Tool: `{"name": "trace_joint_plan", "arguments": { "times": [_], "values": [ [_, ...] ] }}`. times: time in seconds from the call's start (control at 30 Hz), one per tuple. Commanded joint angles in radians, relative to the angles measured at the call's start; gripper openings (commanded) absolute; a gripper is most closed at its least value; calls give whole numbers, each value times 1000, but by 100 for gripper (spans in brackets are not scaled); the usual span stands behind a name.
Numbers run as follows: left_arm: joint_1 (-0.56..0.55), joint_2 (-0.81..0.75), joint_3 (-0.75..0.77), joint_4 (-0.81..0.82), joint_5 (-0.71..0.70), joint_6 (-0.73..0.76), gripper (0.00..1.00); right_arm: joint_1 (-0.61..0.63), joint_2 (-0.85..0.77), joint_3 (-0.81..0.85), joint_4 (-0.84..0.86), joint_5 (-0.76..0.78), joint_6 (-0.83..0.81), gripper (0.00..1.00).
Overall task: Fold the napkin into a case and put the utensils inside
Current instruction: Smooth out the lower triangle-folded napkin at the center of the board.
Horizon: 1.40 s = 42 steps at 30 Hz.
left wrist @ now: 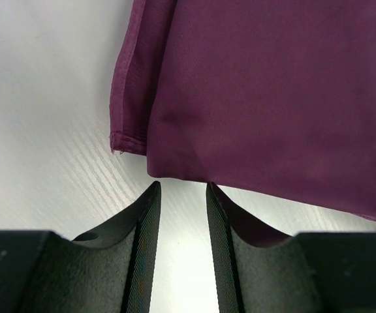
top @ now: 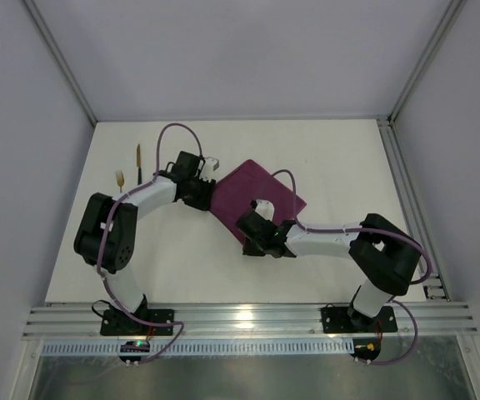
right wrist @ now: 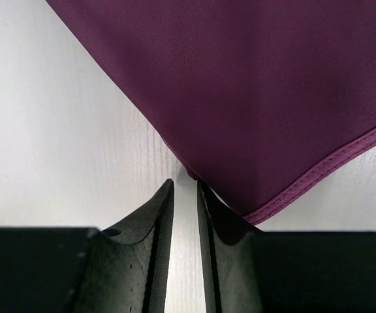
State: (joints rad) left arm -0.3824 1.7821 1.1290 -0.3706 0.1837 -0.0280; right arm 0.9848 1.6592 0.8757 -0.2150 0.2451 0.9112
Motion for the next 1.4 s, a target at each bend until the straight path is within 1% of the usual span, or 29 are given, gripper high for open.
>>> {"name": "trace_joint_plan", "arguments": {
  "times": [0.0, 0.07, 0.13, 0.23, 0.33, 0.4, 0.43, 0.47, 0.53, 0.57, 0.7, 1.03, 1.3, 1.37],
  "values": [
    [0, -12, 8, 42, -16, -16, 37, 6, -44, -17, 45, 40, 55, 25],
    [0, -4, 15, 44, -24, -19, 37, 6, -39, -18, 45, 54, 64, 26],
    [0, 5, 17, 51, -30, -26, 34, 8, -35, -18, 40, 75, 72, 30],
    [0, 13, 20, 59, -29, -32, 31, 6, -29, -12, 34, 103, 75, 32],
    [-1, 19, 28, 62, -32, -35, 24, 6, -18, -4, 26, 121, 71, 32],
    [-1, 26, 29, 68, -41, -36, 16, 6, -10, -1, 16, 137, 77, 32],
    [-1, 30, 31, 68, -46, -36, 13, 8, -7, -4, 13, 151, 80, 29],
    [-1, 34, 34, 68, -46, -36, 6, 8, -7, -6, 12, 157, 81, 27],
    [-1, 37, 38, 67, -58, -33, 1, 6, -9, -12, 11, 178, 87, 20],
    [-1, 36, 38, 67, -62, -30, 0, 8, -9, -17, 9, 187, 89, 13],
    [-1, 25, 37, 71, -79, -18, 0, 3, -12, -29, 6, 212, 87, 4],
    [20, 10, 64, 73, -98, -12, 0, 2, -58, -96, 26, 212, 74, 4],
    [30, 27, 89, 58, -102, -12, 0, 0, -55, -98, 40, 195, 41, 4],
    [30, 22, 86, 52, -80, -6, 0, 0, -53, -93, 45, 188, 37, 4]
  ]
}}
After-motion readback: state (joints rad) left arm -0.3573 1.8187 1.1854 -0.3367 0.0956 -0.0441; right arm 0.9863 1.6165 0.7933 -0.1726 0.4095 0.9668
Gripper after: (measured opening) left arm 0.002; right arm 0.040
